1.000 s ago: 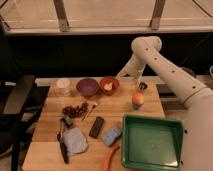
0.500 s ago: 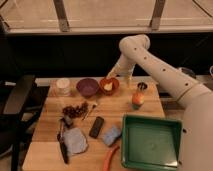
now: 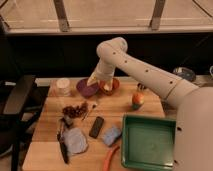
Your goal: Place brush in purple bowl
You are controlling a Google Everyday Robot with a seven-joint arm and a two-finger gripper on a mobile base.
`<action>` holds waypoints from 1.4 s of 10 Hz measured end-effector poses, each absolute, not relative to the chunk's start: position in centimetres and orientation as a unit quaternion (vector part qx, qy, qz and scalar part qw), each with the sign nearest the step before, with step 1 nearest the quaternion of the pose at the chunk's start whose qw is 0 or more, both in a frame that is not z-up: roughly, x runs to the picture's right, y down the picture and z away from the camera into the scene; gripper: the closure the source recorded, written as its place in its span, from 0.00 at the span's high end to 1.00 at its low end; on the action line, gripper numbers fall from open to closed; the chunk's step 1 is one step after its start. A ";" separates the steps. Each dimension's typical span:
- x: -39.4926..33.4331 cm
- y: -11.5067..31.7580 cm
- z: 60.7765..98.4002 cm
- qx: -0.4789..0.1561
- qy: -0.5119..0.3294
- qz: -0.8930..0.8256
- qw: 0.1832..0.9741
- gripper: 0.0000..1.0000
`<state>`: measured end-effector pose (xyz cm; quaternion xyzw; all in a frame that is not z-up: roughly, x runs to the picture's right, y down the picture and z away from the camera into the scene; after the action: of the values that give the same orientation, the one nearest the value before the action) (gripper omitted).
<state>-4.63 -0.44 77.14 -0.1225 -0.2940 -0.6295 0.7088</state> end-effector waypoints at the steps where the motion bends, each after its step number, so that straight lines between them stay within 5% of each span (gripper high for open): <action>1: -6.5 0.7 76.4 -0.117 -0.306 -0.642 0.693 0.73; 10: -10.1 4.2 74.4 -0.106 -0.343 -0.670 0.650 0.73; 14: -17.0 9.4 72.6 -0.093 -0.385 -0.691 0.605 0.73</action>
<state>-16.96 9.36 72.59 -0.0927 -0.3849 -0.6906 0.6053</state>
